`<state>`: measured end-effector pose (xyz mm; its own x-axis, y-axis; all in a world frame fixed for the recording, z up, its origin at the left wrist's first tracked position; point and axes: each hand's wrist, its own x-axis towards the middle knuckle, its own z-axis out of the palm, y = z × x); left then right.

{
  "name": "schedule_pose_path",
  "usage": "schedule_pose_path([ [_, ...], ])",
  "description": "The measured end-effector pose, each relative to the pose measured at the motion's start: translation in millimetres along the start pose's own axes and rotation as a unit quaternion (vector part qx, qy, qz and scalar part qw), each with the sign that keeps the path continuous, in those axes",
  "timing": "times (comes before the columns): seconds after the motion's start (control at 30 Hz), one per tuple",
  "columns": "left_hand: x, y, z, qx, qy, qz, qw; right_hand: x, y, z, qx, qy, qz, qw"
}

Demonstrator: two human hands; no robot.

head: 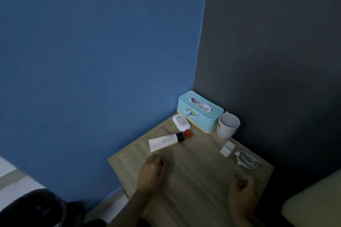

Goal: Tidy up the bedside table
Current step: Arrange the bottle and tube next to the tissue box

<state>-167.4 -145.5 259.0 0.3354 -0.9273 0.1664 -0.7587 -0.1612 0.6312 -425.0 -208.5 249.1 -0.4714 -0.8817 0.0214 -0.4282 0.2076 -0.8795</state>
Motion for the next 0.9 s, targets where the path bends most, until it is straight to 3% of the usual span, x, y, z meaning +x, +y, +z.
schedule_pose_path([
  [0.2, -13, -14, -23, 0.01, 0.03, -0.017, 0.999, -32, 6, -3, -0.079, -0.16, -0.025, 0.984],
  [0.4, -7, -25, -38, 0.002, 0.042, -0.025, 0.999, -44, -12, 7, -0.112, -0.233, -0.088, 0.962],
  [0.73, 7, -53, -53, 0.012, 0.048, -0.045, 0.998, -53, -11, 28, -0.16, -0.237, -0.129, 0.949],
  [0.9, 1, -61, -45, -0.001, 0.035, -0.057, 0.998, -52, -33, 39, -0.25, -0.296, -0.223, 0.894],
])
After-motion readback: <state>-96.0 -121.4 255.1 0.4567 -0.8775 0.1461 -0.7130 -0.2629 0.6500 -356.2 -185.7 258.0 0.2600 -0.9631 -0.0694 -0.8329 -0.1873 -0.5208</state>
